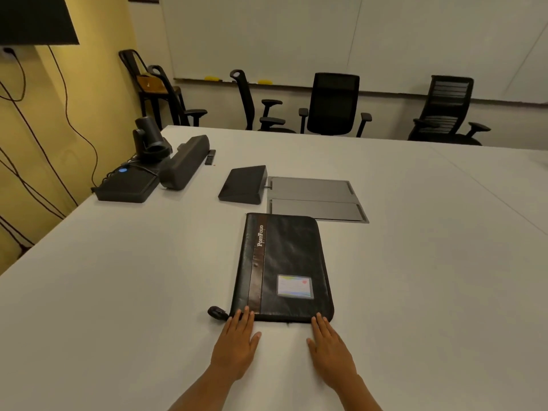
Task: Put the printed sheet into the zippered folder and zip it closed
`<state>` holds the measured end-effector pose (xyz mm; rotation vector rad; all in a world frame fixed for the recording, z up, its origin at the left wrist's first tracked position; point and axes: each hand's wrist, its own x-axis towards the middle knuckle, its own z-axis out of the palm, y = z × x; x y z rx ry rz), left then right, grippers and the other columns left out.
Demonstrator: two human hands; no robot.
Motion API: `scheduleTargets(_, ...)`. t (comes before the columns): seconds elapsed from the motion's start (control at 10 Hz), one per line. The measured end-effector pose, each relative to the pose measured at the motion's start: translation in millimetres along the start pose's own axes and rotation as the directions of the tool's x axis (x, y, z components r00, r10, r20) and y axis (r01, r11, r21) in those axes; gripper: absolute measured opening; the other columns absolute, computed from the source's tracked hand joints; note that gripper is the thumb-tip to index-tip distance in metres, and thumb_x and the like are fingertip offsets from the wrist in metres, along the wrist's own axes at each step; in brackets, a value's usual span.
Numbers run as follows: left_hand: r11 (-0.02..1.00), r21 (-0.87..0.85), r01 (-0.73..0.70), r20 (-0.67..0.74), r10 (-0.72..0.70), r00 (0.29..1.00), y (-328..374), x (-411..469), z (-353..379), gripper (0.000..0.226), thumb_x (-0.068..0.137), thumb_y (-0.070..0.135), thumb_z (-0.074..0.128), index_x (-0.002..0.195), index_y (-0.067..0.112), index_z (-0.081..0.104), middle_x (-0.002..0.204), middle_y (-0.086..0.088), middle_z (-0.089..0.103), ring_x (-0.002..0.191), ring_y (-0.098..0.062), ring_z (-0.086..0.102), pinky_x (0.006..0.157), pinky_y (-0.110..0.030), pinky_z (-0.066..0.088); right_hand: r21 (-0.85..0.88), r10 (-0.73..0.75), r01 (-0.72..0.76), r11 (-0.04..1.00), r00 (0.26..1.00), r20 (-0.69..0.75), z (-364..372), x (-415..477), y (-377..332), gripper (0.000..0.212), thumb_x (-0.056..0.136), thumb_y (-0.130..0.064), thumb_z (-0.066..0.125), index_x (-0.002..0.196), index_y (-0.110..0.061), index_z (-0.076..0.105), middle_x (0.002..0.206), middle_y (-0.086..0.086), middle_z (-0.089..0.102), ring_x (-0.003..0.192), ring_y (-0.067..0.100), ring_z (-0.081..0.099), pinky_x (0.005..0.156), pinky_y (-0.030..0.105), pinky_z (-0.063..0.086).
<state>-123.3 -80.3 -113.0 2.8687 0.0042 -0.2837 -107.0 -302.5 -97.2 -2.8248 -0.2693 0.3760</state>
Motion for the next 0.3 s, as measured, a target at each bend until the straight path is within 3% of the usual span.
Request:
scheduleTargets(0.2, 1.0, -0.011, -0.02, -0.18, 0.018, 0.984, 18, 19, -44, 0.062, 0.098, 0.048, 0.002, 0.151, 0.016, -0.004, 0.16, -0.004, -0.009, 0.148, -0.018, -0.012, 0.107, -0.015, -0.028, 0.157, -0.059, 0.11, 0.982, 0.954, -0.295, -48, -35, -3, 0.039, 0.1, -0.028, 0.034, 0.138, -0.023, 0.037, 0.144, -0.005, 0.038, 0.134, 0.007, 0.035, 0.108, 0.012, 0.024)
scheduleTargets(0.3, 0.997, 0.058, -0.048, -0.206, 0.059, 0.977, 30, 40, -95, 0.116, 0.054, 0.064, -0.046, 0.15, 0.014, -0.007, 0.16, -0.006, -0.011, 0.148, -0.021, -0.011, 0.119, -0.031, -0.009, 0.295, -0.069, 0.285, 0.912, 0.815, -0.576, -102, -60, -9, 0.024, 0.095, -0.019, 0.049, 0.118, -0.024, 0.055, 0.116, -0.008, 0.053, 0.114, 0.011, 0.053, 0.092, 0.005, 0.029)
